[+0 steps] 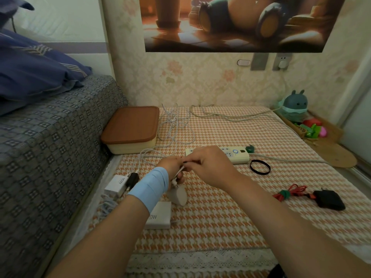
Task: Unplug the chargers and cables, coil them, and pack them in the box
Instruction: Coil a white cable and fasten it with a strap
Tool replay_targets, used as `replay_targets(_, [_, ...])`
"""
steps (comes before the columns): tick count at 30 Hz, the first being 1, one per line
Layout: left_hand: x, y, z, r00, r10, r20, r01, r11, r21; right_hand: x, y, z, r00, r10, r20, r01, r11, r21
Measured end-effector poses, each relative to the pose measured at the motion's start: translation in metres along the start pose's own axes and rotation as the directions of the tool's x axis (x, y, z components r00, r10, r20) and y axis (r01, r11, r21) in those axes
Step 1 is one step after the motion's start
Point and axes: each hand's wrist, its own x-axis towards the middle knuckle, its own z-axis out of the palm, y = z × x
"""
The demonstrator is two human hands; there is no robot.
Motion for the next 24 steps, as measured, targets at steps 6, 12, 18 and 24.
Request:
replay_targets(6, [0.009, 0.000, -0.008, 0.949, 0.296, -0.106, -0.254, 0.919, 0.301, -0.003, -0.005, -0.001, 0.926, 0.352, 0.135, -0.374, 0.814, 0.445])
replay_targets(12, [0.011, 0.000, -0.006, 0.877, 0.452, -0.160, -0.382, 0.860, 0.338, -0.003, -0.010, -0.002, 0.837, 0.514, 0.186, -0.506, 0.601, 0.618])
replay_targets(18, [0.009, -0.003, -0.005, 0.917, 0.358, -0.176, -0.348, 0.934, 0.085, 0.002, -0.010, -0.002, 0.752, 0.608, 0.256, -0.593, 0.452, 0.667])
replay_targets(24, [0.008, 0.001, -0.008, 0.978, 0.206, 0.025, -0.199, 0.966, -0.166, 0.000, 0.002, 0.000, 0.787, 0.565, 0.246, -0.592, 0.582, 0.557])
